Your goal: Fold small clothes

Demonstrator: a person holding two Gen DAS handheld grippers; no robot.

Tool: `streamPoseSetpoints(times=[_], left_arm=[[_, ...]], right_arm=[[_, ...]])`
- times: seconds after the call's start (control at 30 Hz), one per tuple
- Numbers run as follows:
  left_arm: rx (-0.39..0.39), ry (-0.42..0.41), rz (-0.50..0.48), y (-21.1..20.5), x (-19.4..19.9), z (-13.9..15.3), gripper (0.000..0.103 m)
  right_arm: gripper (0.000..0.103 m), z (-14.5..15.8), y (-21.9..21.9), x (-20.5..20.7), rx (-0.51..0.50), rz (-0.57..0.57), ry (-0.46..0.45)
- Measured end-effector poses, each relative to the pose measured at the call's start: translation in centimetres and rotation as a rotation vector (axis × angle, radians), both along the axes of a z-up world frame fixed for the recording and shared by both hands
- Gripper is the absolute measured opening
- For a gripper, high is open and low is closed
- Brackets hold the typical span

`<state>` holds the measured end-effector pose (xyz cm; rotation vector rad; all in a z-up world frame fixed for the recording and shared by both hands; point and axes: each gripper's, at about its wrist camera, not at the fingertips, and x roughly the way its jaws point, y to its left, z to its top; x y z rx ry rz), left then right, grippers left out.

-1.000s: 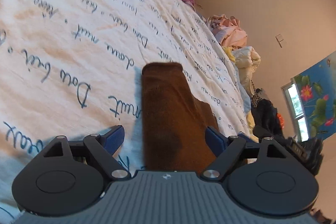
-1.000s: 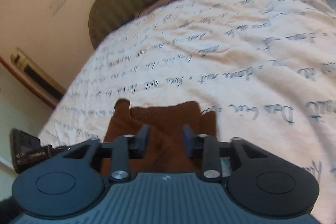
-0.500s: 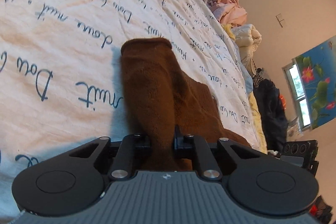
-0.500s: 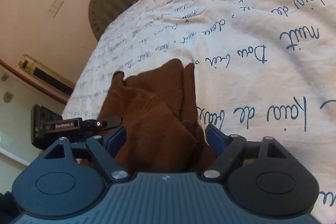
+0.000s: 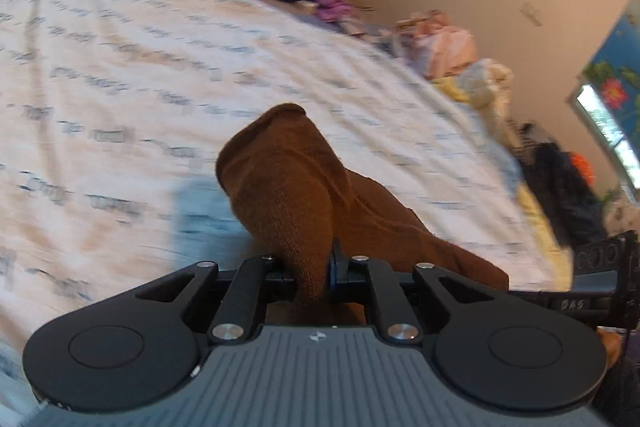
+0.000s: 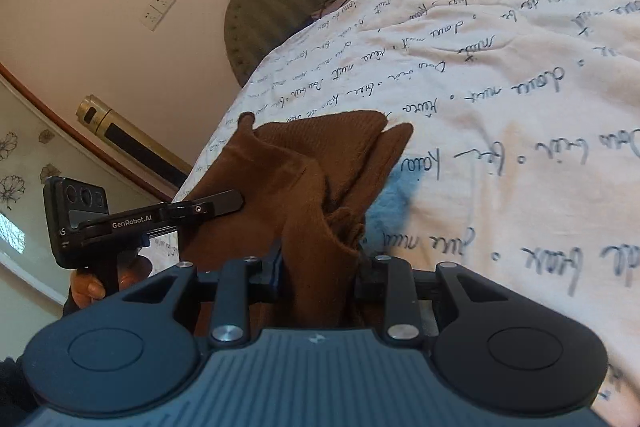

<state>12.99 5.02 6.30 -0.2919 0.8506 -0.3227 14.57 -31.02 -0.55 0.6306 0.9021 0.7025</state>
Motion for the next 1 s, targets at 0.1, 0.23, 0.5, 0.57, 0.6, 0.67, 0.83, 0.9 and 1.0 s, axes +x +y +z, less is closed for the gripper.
streamPoseSetpoints(times=[0.1, 0.23, 0.5, 0.57, 0.6, 0.67, 0.83, 0.9, 1.0], left_arm=[[-0.061, 0.087, 0.112, 4.3, -0.7, -1.5, 0.019], [-0.204, 0.031, 0.075, 7.7, -7.0, -1.0, 0.073], [-0.435, 0.177, -0.017, 5.2, -13.7, -5.7, 0.067], [-0.369, 0.175, -0.04, 4.0, -13.6, -5.7, 0.031], [-0.345, 0.196, -0.041, 3.9, -13.3, -5.5, 0.02], [-0.331, 0.2, -0.045, 4.5, -13.2, -5.0, 0.02], [-0.211, 0.165, -0.06, 3.7, -14.1, -5.5, 0.025], [-0.183, 0.106, -0.042, 3.6, -15.4, -4.3, 0.031], [0.067, -0.127, -0.076, 1.5, -19.6, -0.9, 0.056]], right_arm=[[0.048, -3.0, 1.0, 1.9, 0.013, -0.096, 0.132], [0.084, -1.7, -1.0, -1.6, 0.123, -0.127, 0.074], [0.087, -2.1, 0.2, -8.4, 0.027, 0.003, 0.122], [0.072, -2.3, 1.7, -9.3, 0.011, 0.02, 0.107], [0.044, -2.3, 2.4, -9.4, -0.002, 0.045, 0.104], [0.019, -1.9, 3.6, -9.8, -0.065, 0.076, 0.084], [0.022, -2.7, 3.9, -11.3, -0.096, 0.085, 0.035], [0.032, -3.4, 2.9, -11.4, -0.015, 0.042, 0.053], [0.051, -2.2, 0.2, -12.0, 0.043, -0.054, 0.1]])
